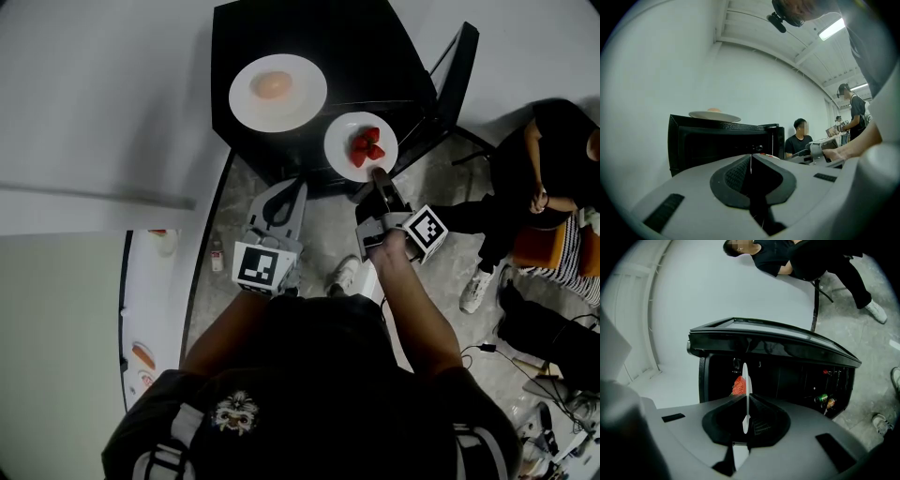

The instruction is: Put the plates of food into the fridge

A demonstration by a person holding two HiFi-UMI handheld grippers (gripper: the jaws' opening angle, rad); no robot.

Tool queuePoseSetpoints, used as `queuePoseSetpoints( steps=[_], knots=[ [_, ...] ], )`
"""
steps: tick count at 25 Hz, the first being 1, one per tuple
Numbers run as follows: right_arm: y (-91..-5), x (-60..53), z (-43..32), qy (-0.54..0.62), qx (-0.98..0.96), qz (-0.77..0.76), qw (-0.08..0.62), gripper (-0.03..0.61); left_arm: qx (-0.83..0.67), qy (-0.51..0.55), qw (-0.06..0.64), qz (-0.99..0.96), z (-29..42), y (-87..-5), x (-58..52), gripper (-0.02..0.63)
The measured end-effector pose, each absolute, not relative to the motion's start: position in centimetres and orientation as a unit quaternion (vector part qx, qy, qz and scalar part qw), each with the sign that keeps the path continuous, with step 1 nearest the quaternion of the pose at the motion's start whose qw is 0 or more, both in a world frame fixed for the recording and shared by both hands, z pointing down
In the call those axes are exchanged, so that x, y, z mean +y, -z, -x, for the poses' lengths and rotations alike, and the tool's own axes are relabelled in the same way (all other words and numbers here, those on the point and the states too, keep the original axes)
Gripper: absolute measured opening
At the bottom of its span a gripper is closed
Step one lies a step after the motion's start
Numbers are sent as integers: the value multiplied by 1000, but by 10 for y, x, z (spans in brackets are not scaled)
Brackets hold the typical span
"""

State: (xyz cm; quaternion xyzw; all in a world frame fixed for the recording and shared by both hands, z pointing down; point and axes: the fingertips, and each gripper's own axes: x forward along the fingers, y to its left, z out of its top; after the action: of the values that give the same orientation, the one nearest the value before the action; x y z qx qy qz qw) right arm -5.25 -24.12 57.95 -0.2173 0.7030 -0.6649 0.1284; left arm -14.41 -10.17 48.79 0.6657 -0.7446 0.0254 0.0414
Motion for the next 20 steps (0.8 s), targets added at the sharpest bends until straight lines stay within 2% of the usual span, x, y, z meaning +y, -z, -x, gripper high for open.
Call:
queuePoseSetpoints(
  steps=[20],
  knots=[
    [-611,-301,124,675,684,249,124,34,-757,-17,57,-650,149,-492,-106,23]
  ],
)
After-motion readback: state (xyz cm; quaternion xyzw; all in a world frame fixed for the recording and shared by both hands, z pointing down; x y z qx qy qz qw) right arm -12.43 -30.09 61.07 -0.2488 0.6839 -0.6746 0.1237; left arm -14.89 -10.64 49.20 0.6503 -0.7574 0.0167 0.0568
